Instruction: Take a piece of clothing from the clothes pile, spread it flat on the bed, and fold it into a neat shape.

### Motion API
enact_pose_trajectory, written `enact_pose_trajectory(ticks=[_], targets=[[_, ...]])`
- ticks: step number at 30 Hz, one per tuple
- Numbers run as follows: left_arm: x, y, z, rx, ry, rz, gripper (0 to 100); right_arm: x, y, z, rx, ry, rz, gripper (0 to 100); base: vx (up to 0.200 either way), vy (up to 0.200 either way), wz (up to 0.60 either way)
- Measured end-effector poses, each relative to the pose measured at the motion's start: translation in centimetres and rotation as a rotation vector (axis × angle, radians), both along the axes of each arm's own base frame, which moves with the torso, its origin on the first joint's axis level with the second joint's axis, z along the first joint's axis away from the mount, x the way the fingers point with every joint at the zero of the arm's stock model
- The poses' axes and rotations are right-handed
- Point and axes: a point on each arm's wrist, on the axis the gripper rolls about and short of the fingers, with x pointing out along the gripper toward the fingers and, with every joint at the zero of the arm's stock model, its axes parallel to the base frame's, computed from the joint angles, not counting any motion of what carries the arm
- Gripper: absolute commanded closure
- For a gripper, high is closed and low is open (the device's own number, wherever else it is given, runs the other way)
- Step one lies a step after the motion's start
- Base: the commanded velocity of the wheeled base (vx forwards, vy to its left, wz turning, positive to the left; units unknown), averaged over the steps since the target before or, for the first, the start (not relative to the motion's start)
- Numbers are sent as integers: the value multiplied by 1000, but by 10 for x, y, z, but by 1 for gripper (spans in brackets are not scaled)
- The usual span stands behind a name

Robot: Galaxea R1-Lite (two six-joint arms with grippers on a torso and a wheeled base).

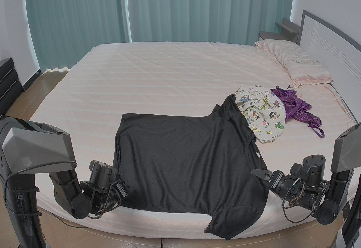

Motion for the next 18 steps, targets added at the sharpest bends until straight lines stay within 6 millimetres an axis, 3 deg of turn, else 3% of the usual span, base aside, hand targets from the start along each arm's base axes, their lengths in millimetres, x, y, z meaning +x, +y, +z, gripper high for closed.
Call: enact_pose_trajectory(ticks=[18], targets=[[-25,32,-12,202,114,15,100,-1,-1,-1,-3,6,-3,0,0,0,0]])
